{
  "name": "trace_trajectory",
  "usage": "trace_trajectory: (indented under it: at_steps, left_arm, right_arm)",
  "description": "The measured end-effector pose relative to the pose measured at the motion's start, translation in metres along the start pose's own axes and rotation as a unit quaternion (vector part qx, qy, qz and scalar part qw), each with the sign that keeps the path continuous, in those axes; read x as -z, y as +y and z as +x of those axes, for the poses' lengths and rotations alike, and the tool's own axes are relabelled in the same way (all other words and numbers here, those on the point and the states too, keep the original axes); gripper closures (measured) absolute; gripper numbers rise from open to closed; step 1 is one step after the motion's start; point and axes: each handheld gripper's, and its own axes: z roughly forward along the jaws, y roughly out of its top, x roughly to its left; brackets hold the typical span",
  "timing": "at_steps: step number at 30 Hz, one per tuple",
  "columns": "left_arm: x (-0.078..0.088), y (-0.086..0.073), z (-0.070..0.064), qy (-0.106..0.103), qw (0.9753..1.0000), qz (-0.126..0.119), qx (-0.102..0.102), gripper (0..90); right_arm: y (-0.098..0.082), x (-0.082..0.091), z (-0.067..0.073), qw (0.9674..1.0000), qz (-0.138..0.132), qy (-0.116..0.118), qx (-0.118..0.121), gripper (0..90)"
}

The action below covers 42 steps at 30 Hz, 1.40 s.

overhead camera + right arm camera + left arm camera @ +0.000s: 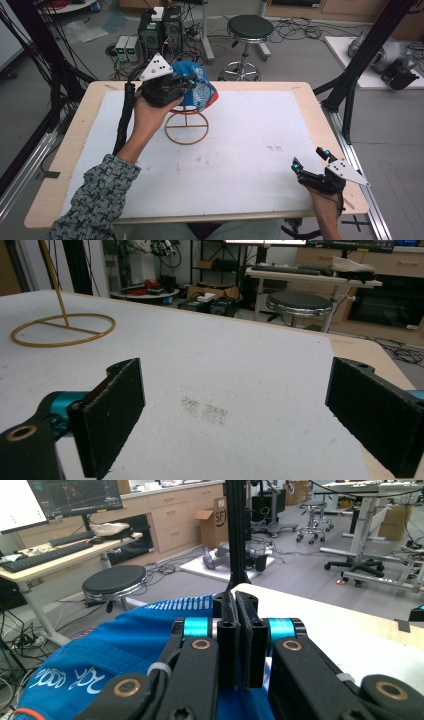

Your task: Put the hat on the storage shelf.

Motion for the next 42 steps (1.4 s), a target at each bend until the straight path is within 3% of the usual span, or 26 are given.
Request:
trace_trajectory:
  at_steps: [14,22,26,42]
  left_arm:
    - [-0.006,-0.011,-0.001,0.012,0.9998,0.009,-0.017,86.9]
    - [-0.006,-0.018,0.002,0.012,0.9996,0.001,-0.027,85.0]
    - [-0.006,-0.02,0.005,0.01,0.9998,-0.004,-0.017,82.2]
    - [-0.002,-0.021,0.005,0.015,0.9994,-0.022,-0.022,61.1]
  right_arm:
    - [0.0,0.0,0.0,1.0,0.0,0.001,0.0,8.0]
    - [0.0,0.0,0.0,1.0,0.001,0.001,0.0,8.0]
    - [0.0,-0.001,0.0,1.0,0.002,0.001,0.003,8.0]
    - [0.0,-0.001,0.0,1.0,0.002,0.002,0.004,8.0]
